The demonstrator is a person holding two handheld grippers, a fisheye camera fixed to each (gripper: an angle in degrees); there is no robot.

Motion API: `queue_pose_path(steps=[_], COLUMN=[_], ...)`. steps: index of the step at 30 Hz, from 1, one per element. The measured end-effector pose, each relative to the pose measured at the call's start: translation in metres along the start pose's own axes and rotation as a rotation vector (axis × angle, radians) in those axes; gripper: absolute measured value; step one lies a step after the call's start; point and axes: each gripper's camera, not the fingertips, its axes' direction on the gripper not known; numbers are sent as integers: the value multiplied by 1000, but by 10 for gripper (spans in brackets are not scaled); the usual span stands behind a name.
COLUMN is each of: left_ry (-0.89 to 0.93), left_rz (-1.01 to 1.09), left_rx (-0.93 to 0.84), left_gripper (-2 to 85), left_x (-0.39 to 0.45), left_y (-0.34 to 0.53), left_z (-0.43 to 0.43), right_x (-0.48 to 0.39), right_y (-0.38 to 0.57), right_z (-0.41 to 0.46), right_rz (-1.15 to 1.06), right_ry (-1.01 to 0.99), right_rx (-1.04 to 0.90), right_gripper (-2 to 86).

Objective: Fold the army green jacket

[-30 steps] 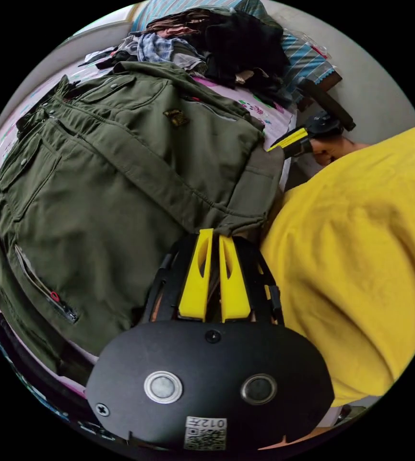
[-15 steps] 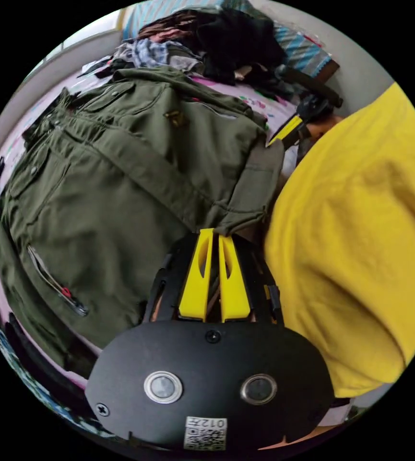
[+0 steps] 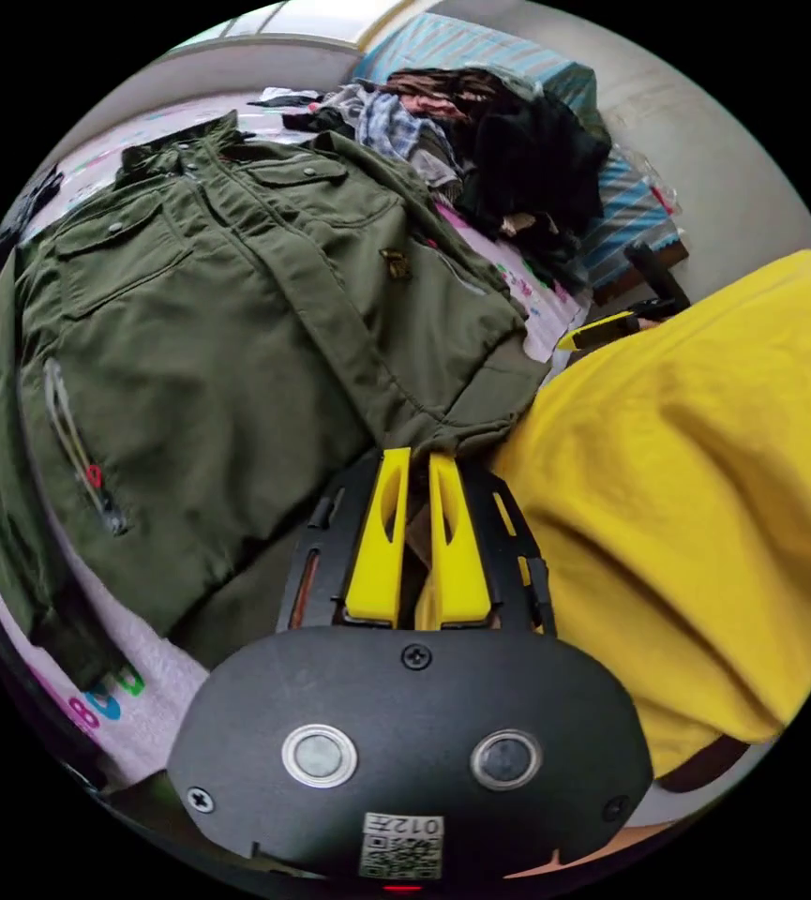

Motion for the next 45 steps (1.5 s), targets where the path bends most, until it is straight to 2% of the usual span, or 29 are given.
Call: queue_pose_path(steps=[5,8,10,12,15,17,20,24,31,33,38,42,45], left_ry=[-53,-46,16,95,73,37,135,166,211,227,212,214,202], left_rz=[-195,-187,-149,-113,-77,-174,-277,-296,-308,-311,-300,-298,-296], left_rx=[79,223,244,195,36,-108,-74,-56,-72,-70,-70,-65,-62], left_gripper=[3,3,3,3,3,3,2,1,-1,-1,-2,-1,0], left_x=[-46,-55,-57,-58,-62,-87,-115,-128,-151,-157,-160,-164,-165], left_y=[33,4,-35,-75,-114,-120,-116,-113,-114,-112,-109,-104,-101], left_z=[-121,-179,-189,-179,-141,-110,-125,-145,-175,-181,-200,-208,-214], right_x=[-61,-107,-146,-177,-222,-244,-271,-302,-336,-340,-341,-341,-344], right_y=[-45,-97,-149,-190,-257,-298,-361,-414,-435,-432,-411,-385,-356], right_z=[-43,-53,-59,-62,-66,-66,-56,-38,6,6,-35,-111,-153], right_rz=[-230,-396,-524,-632,-772,-844,-941,-1070,-1229,-1241,-1244,-1222,-1249], right_ry=[169,213,193,217,314,360,434,544,675,647,636,416,391], right_rx=[171,247,265,263,279,240,106,-16,-232,-258,-157,-43,63], right_gripper=[16,19,26,35,49,61,81,87,81,59,18,7,3])
